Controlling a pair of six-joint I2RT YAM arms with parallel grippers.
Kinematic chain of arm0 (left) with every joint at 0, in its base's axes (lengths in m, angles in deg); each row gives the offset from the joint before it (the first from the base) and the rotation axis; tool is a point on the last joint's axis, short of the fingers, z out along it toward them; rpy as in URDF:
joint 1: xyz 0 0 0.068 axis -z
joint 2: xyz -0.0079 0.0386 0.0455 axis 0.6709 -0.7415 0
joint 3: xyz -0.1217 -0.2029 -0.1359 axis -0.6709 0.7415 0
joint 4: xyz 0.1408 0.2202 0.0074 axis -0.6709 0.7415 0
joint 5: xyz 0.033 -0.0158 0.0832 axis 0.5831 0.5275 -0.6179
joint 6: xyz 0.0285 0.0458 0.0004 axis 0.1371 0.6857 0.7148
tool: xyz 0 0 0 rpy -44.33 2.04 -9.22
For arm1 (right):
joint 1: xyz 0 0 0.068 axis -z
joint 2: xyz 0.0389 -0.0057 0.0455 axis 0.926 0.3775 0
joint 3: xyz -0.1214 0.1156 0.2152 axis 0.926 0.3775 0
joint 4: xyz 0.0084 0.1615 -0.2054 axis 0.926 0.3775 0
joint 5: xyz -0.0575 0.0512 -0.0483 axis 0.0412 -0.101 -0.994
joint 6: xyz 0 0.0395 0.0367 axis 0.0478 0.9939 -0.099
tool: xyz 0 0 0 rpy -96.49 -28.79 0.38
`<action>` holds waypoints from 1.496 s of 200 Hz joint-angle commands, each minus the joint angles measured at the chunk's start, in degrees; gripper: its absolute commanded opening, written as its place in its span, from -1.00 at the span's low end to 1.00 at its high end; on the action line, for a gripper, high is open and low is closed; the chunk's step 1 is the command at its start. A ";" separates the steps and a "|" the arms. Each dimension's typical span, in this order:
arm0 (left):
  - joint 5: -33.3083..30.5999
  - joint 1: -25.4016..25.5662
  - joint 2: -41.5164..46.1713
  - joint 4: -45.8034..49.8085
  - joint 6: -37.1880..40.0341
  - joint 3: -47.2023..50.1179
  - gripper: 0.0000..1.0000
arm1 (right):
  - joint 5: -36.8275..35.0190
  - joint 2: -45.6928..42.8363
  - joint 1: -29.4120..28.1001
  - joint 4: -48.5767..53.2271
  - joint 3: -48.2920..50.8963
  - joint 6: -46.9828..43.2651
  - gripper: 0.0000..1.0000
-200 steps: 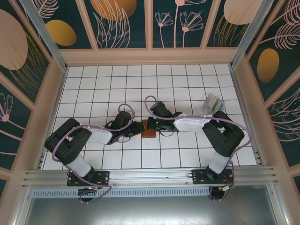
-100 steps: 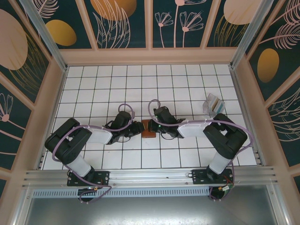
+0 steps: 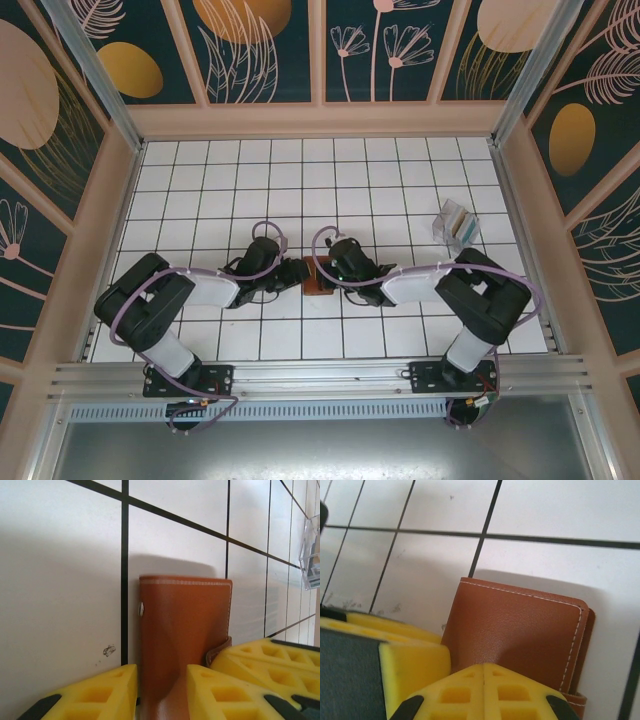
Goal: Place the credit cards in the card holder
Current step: Close the button on the card holder, then reset both arms
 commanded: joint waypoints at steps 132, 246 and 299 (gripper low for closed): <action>-56.41 -1.49 38.45 20.99 27.81 -6.30 0.97 | -31.84 -42.62 7.49 -3.08 7.06 -27.52 0.59; -62.13 -17.09 25.33 -9.93 49.94 7.37 0.98 | -28.38 -25.69 30.62 -11.31 14.01 -28.92 0.97; -56.54 -23.22 19.10 -29.17 48.01 15.94 0.97 | -30.61 -17.04 35.73 -31.42 18.67 -34.33 0.97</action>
